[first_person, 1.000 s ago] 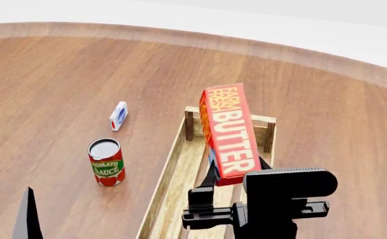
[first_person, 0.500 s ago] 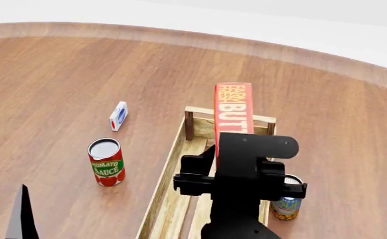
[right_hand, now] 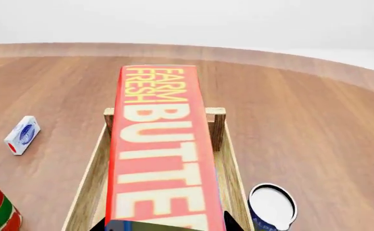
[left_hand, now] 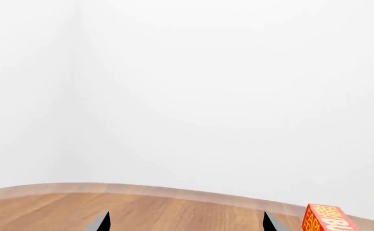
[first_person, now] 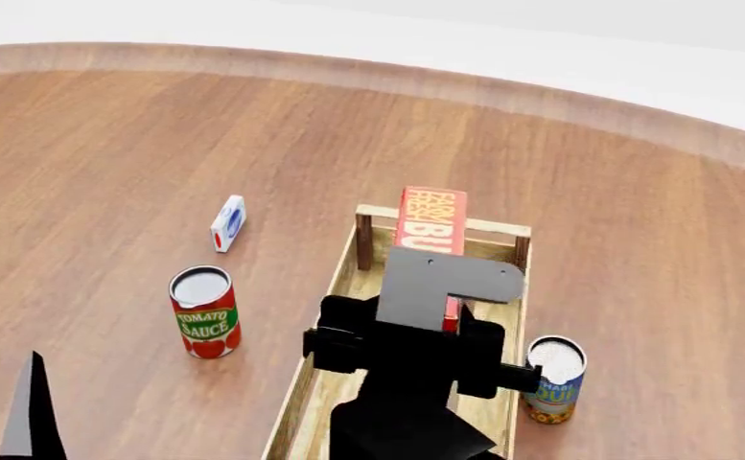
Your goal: Pick up the butter and put it in the tray.
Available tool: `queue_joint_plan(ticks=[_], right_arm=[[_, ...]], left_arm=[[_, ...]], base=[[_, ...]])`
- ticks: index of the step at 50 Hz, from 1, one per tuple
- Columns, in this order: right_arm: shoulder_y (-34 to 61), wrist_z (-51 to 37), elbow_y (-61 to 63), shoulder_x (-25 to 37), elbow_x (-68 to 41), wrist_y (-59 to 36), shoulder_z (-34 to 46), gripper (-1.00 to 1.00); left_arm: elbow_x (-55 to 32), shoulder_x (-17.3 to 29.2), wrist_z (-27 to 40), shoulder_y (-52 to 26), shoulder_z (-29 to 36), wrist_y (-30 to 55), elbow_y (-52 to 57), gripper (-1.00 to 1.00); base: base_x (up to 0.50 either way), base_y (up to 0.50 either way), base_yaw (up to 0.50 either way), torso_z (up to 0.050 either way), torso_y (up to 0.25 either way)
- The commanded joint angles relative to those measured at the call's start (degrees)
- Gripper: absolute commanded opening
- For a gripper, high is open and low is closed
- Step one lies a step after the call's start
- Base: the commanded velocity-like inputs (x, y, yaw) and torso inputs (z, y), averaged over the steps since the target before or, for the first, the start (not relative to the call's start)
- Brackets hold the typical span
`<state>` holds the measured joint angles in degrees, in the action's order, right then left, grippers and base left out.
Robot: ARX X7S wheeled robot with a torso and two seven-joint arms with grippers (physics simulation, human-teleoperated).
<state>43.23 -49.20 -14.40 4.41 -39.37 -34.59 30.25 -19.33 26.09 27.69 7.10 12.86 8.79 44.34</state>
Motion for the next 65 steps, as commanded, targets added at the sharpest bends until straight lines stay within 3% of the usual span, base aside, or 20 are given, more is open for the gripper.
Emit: queue_joint_plan(ticks=[1, 65], right_arm=[[0.54, -2.26, -3.93, -2.38, 3.01, 2.17, -0.27, -1.0], [3.12, 1.29, -29.36, -4.15, -7.44, 21.73, 17.93, -1.0]], left_arm=[[-0.2, 0.09, 0.15, -0.07, 0.04, -0.11, -0.04, 1.0], [-1.0, 0.84, 1.01, -0.31, -0.07, -0.79, -0.36, 1.0]], base=[[0.0, 0.0, 0.0, 0.0, 0.0], [0.0, 0.0, 0.0, 0.0, 0.001]])
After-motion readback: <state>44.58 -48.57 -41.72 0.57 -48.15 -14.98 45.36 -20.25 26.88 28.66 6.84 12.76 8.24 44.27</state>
